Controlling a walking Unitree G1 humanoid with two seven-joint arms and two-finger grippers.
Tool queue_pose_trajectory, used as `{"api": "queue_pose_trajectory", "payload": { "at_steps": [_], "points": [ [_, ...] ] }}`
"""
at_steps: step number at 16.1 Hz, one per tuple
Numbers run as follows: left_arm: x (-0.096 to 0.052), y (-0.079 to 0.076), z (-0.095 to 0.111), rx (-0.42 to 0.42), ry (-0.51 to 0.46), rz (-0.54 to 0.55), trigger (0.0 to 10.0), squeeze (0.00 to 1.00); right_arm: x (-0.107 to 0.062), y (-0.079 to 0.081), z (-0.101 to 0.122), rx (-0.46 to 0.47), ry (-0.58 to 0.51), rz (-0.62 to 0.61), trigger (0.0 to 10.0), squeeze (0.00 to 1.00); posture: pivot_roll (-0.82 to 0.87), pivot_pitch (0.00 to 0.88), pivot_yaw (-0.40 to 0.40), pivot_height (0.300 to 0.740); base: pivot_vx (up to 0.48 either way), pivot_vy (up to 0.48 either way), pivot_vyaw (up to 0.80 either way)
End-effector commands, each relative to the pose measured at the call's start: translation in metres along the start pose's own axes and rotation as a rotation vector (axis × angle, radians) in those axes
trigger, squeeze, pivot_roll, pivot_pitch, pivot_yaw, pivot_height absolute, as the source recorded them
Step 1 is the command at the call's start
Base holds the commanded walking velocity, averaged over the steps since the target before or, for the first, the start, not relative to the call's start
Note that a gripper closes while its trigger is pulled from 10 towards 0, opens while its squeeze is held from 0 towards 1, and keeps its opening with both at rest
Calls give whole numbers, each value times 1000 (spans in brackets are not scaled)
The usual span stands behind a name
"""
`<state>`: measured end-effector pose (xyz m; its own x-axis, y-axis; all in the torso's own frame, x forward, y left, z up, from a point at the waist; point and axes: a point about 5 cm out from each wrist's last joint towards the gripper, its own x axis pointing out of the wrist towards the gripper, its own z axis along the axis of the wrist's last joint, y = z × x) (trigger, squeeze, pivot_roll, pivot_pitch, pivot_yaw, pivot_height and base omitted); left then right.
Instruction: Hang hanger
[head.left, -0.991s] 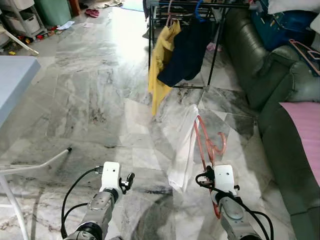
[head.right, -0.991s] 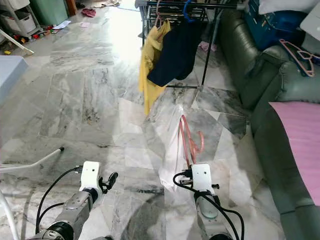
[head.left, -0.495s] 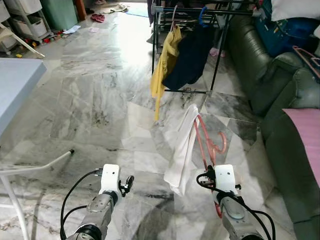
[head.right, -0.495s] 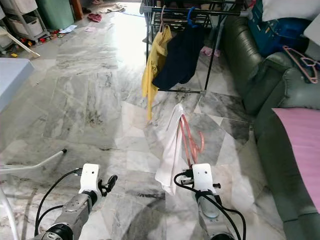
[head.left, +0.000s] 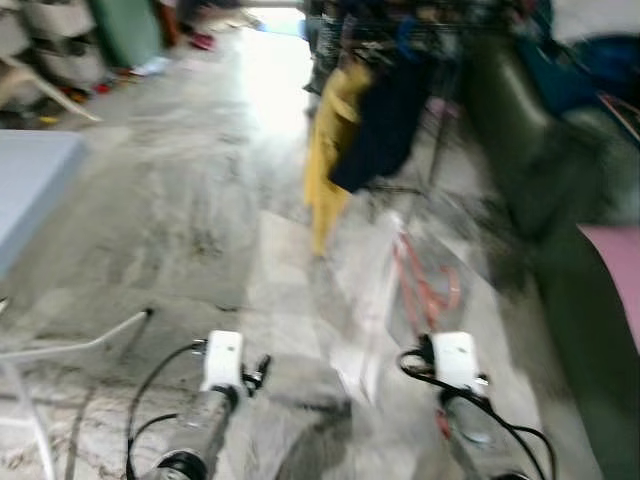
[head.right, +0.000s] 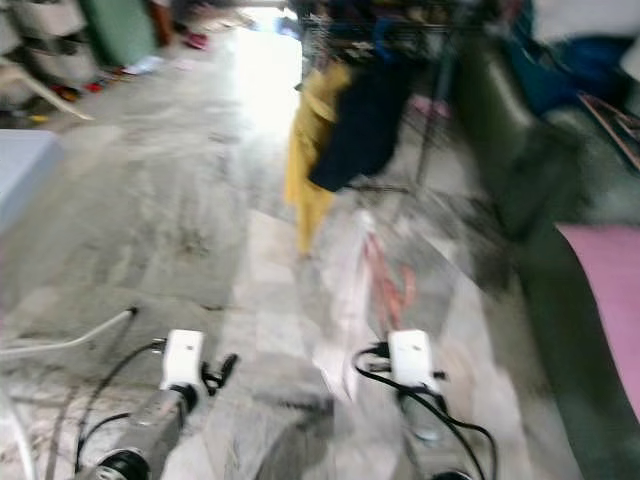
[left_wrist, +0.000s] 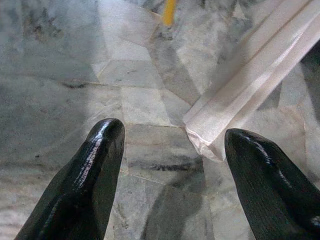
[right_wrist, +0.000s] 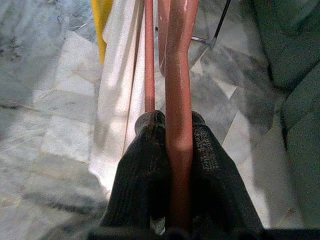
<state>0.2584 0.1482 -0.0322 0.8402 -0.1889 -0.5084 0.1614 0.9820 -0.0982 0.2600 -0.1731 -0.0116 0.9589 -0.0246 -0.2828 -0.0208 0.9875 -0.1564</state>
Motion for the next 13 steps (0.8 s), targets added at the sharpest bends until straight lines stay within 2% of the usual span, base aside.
{"api": "queue_pose_trajectory", "payload": {
  "at_steps": [1,7,13],
  "points": [
    [-4,9,-6,6,31,23,10000,0,4,6,11,15,-57,8,10000,0,-166,98,-3,740,439,0,0],
    [-4,7,-9,6,43,33,10000,0,3,4,9,7,-53,3,10000,0,-168,102,-4,740,427,0,0],
    [-6,14,-13,-14,71,99,10000,0,0,3,6,7,-46,3,10000,0,-169,109,-8,740,0,0,0]
  ]
}}
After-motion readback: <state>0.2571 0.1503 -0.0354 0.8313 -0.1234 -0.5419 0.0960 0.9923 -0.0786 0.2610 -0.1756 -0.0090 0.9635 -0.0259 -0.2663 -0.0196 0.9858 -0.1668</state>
